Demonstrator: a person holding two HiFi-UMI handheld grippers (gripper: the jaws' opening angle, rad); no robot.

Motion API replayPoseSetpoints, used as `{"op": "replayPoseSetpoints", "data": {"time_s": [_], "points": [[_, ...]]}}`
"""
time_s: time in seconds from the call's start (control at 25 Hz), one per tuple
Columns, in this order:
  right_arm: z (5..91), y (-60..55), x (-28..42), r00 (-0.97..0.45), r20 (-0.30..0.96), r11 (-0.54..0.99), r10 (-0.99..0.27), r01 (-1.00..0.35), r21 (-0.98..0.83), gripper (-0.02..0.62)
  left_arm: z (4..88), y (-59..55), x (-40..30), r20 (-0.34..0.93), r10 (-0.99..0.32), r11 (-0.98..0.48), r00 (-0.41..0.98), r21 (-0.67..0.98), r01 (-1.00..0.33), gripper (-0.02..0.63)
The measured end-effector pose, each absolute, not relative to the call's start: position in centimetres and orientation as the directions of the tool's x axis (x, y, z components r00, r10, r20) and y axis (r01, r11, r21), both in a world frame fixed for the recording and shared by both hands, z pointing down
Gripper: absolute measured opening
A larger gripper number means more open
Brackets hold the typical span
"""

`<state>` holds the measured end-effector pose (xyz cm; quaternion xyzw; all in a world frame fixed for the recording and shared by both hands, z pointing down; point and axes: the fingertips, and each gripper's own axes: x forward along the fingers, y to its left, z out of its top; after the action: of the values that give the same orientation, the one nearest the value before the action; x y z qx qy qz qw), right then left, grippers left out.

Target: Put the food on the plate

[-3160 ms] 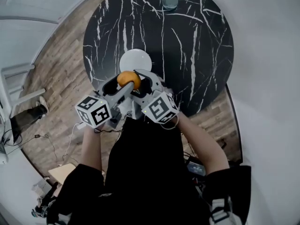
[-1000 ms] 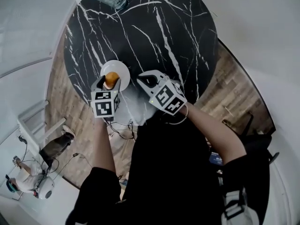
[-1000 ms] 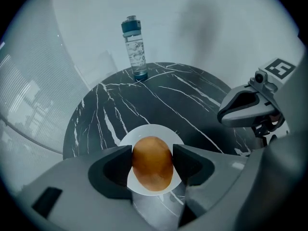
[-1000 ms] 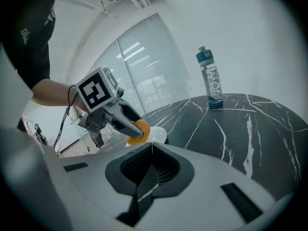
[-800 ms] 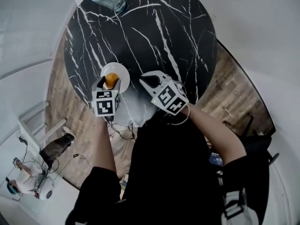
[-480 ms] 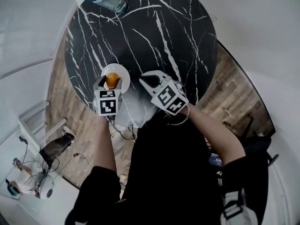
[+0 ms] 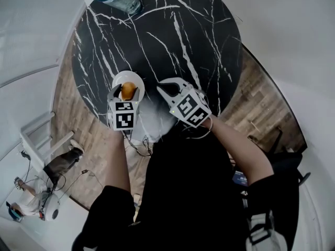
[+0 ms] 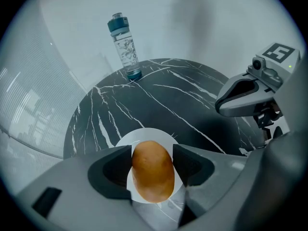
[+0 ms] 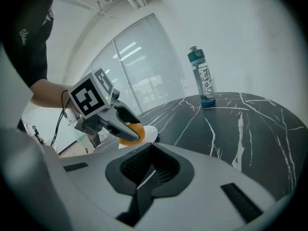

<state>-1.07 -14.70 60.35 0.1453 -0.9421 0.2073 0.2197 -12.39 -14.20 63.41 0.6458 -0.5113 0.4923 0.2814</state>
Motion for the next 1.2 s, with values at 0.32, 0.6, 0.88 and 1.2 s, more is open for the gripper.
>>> {"op": "replayPoseSetpoints", "data": {"time_s": [0.32,0.6,0.88,1.2], "points": [[60.4,-14.6,-0.9,-0.864,0.471,0.871,-0.178,-0.361,-0.332,-0.003,63.4,-14.1,-11.8,0.923,-0.386,-0.314,-0.003,-0.134,-0.94,0.258],[60.4,-14.5,-0.9,-0.867,0.47,0.875,-0.167,-0.35,-0.335,-0.003,63.4,-13.9,-12.0,0.923,-0.385,-0.299,-0.012,-0.137,-0.944,0.258],[60.1,-14.7,-1.1,-0.87,0.466,0.878,-0.162,-0.343,-0.335,-0.003,63.1,-13.5,-12.6,0.923,-0.385,-0.279,-0.024,-0.141,-0.95,0.258],[60.0,-14.4,-1.7,-0.878,0.458,0.886,-0.137,-0.316,-0.341,-0.003,62.4,-13.5,-12.9,0.919,-0.393,-0.249,-0.037,-0.145,-0.957,0.258]]}}
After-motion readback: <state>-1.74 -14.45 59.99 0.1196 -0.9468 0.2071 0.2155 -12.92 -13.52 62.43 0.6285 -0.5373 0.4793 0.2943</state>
